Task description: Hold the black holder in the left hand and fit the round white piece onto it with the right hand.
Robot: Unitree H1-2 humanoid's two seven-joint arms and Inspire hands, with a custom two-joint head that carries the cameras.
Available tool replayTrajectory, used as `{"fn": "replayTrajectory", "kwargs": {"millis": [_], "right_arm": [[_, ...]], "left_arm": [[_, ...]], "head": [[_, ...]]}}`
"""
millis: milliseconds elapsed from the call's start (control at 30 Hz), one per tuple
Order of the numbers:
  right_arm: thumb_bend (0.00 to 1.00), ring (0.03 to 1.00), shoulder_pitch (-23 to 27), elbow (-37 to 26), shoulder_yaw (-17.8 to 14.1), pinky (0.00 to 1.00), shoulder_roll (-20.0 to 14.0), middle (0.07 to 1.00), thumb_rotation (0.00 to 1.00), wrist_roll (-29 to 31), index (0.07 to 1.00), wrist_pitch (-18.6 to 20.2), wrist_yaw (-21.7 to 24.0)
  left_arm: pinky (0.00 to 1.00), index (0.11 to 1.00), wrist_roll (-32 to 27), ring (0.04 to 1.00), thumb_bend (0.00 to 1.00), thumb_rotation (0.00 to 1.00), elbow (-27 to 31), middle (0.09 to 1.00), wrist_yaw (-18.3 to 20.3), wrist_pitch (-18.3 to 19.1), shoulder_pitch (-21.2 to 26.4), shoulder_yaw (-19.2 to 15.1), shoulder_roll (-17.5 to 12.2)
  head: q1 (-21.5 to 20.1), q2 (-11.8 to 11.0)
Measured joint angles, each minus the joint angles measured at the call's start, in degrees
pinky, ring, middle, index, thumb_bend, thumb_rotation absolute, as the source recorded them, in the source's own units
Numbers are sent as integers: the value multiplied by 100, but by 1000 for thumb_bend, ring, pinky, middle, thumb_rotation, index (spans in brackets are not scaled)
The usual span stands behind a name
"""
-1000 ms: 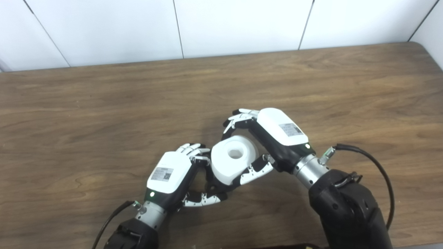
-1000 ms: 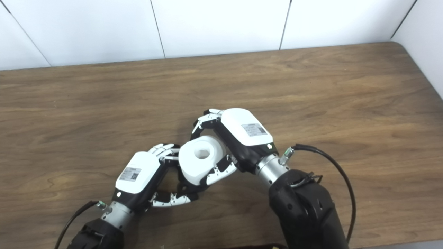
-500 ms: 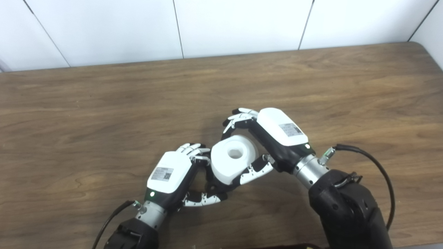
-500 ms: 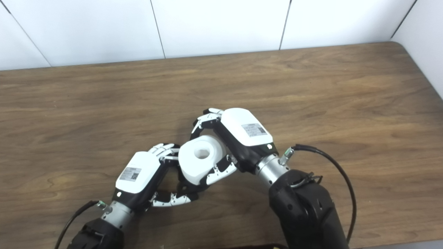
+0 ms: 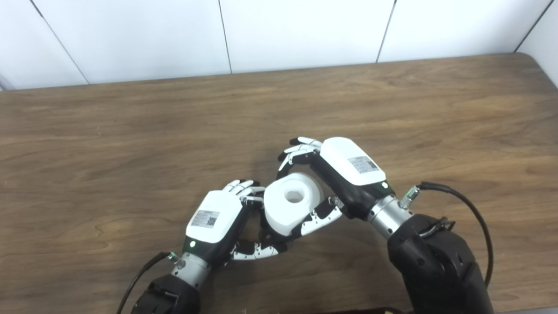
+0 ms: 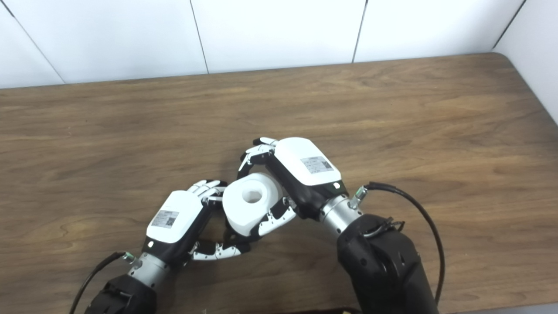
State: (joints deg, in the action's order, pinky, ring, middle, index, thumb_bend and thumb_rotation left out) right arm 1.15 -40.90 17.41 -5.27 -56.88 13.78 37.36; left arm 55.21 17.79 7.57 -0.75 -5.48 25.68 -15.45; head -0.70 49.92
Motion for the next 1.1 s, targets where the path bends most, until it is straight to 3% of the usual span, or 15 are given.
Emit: {"fn": "replayTrajectory", "kwargs": {"millis": [1100], "right_arm": [[525, 898, -119, -27, 71, 811, -28, 781, 137, -17, 481, -53, -145]], "left_arm": [[884, 487, -2, 860, 521, 48, 1, 786, 35, 0, 13, -2, 0]], "head": [[-18, 26]]}}
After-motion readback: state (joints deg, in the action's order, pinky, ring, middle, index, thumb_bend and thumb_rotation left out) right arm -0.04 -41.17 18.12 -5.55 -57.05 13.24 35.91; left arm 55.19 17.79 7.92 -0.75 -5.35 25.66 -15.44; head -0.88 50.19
